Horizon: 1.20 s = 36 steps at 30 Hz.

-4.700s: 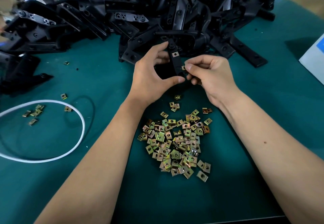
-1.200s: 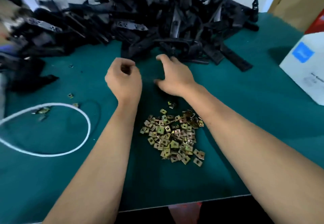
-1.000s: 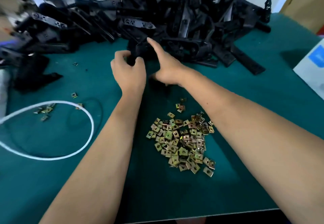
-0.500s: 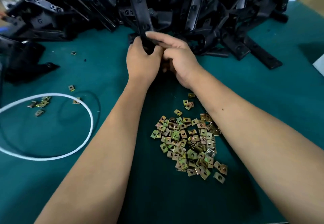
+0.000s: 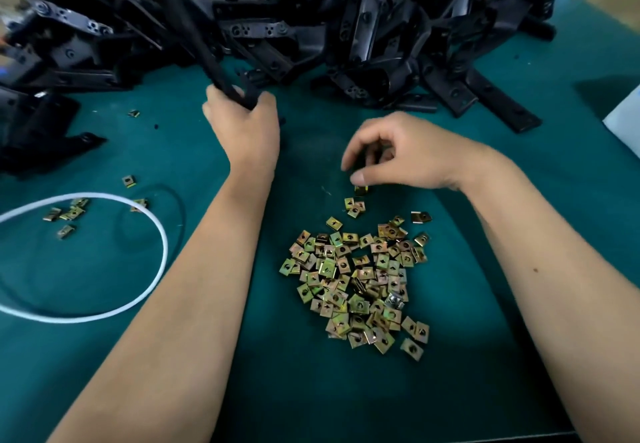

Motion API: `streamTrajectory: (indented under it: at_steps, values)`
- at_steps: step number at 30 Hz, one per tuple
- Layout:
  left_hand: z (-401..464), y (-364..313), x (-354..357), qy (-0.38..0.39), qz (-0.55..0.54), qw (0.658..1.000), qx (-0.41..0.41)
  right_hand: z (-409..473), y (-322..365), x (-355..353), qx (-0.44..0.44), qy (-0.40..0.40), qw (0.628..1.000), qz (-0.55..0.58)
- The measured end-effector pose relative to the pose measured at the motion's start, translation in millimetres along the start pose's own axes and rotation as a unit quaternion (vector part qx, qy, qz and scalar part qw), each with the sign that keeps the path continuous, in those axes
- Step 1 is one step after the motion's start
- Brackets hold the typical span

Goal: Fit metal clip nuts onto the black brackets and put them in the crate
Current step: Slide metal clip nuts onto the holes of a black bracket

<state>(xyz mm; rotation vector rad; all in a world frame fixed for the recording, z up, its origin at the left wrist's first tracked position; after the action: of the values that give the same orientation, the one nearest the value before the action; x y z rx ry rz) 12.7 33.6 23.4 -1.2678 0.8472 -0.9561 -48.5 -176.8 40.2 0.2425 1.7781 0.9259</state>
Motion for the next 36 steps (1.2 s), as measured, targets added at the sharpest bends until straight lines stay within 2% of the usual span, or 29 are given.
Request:
streamTrajectory:
  at_steps: [2, 5, 7, 10, 14, 17, 20, 23, 26, 28, 30, 33, 36]
  values:
    - [-1, 3, 1, 0.026, -0.103, 0.994, -0.02, -4, 0, 5, -0.01, 0.015, 0.999, -0.026]
    - [-10, 6, 13, 0.119, -0.244, 0.959, -0.076, -3, -2, 12, -0.02, -0.001, 0.999, -0.049]
    - [-16, 7, 21, 0.161, -0.302, 0.932, -0.115, -1, -3, 14, -0.028, -0.057, 0.997, -0.035]
    - [-23, 5, 27, 0.208, -0.335, 0.908, -0.141, 2, -8, 17, -0.031, -0.16, 0.987, 0.004]
    - [-31, 7, 32, 0.252, -0.38, 0.874, -0.166, 3, -14, 14, -0.034, -0.256, 0.96, 0.106]
    - [-36, 8, 36, 0.262, -0.383, 0.867, -0.182, 3, -20, 12, -0.029, -0.275, 0.95, 0.146]
    - [-39, 7, 39, 0.28, -0.358, 0.874, -0.17, 2, -21, 11, -0.041, -0.28, 0.944, 0.167]
    - [-39, 7, 39, 0.281, -0.348, 0.88, -0.162, 0, -20, 6, -0.056, -0.327, 0.931, 0.155]
    - [-38, 7, 39, 0.284, -0.333, 0.884, -0.166, -3, -23, 3, -0.069, -0.365, 0.884, 0.285]
    - [-39, 6, 39, 0.303, -0.318, 0.883, -0.166, -3, -23, 6, -0.069, -0.359, 0.849, 0.382]
    - [-40, 6, 39, 0.318, -0.32, 0.876, -0.173, -2, -23, 9, -0.06, -0.35, 0.831, 0.428]
    - [-40, 6, 40, 0.33, -0.311, 0.874, -0.173, 0, -25, 11, -0.058, -0.335, 0.826, 0.449]
    - [-40, 6, 40, 0.333, -0.299, 0.877, -0.174, 1, -24, 12, -0.056, -0.335, 0.838, 0.428]
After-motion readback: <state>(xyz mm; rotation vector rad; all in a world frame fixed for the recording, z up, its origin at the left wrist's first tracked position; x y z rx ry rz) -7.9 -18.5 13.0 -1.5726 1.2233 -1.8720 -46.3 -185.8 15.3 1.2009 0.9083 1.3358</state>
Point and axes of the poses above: each hand's wrist, its own z-axis towards the middle knuckle, its own x-axis out of the palm, y = z × x, the point moved 4 cm from there along z, towards the middle knuckle, and after that the axes turned 5 degrees about y, right-handed, at the moved point
